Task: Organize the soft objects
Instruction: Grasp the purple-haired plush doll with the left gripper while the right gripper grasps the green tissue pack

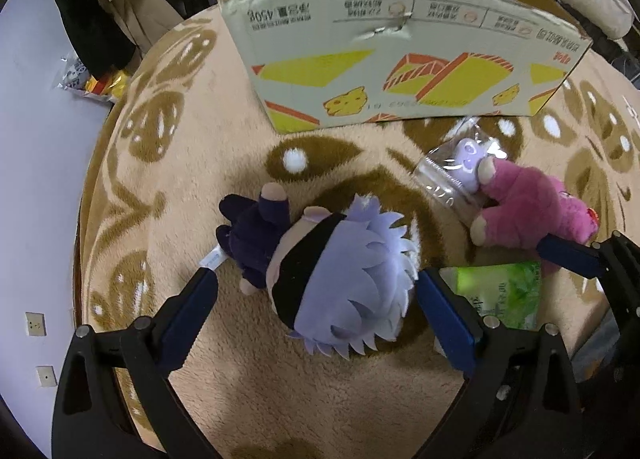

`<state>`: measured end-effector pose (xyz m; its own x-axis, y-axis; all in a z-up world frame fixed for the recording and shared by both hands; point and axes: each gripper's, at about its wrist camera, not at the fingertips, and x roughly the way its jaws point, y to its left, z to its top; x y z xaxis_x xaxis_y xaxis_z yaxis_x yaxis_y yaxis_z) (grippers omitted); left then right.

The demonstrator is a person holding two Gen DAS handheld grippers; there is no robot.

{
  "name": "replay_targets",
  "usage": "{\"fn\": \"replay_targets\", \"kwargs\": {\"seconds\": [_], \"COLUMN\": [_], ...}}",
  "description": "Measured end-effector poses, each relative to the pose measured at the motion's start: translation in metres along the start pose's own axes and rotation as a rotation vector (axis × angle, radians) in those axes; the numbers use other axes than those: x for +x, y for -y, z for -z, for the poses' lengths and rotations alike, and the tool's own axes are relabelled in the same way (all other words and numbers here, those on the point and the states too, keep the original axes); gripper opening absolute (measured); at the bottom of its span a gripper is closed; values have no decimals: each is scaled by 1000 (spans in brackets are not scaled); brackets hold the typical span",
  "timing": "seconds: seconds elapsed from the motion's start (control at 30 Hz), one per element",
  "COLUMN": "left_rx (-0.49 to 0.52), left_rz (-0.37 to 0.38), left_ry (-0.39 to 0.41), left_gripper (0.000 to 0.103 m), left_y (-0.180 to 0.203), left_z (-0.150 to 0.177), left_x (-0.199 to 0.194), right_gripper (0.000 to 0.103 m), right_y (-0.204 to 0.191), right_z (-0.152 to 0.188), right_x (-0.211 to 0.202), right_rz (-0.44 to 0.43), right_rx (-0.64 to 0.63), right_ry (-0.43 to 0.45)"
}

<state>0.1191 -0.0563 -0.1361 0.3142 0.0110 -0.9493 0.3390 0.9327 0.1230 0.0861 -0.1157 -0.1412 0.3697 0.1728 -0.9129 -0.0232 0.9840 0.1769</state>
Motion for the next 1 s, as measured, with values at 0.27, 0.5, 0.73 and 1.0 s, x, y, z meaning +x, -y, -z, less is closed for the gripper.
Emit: {"fn": "replay_targets", "kwargs": {"seconds": [0.27,0.5,0.73,1.0], "left_rx": [-14,-11,-12,-35], "left_rz": [-9,8,48,66], "left_ry": [-21,-19,-25,-16], "left_gripper": [94,81,65,61], "left_y": [-4,-6,-3,-6], "left_z": [-1,-3,-2,-2], "left_x": [7,10,9,5], "right_gripper": [95,94,94,88], "right_y": [3,5,14,5], "right_z": [0,7,7,3], "right_x": [-2,-8,4,16], "right_rz": [-17,1,-44,-30], "right_rx": [29,40,130,122], "right_ry": [3,-8,-57,-57]}}
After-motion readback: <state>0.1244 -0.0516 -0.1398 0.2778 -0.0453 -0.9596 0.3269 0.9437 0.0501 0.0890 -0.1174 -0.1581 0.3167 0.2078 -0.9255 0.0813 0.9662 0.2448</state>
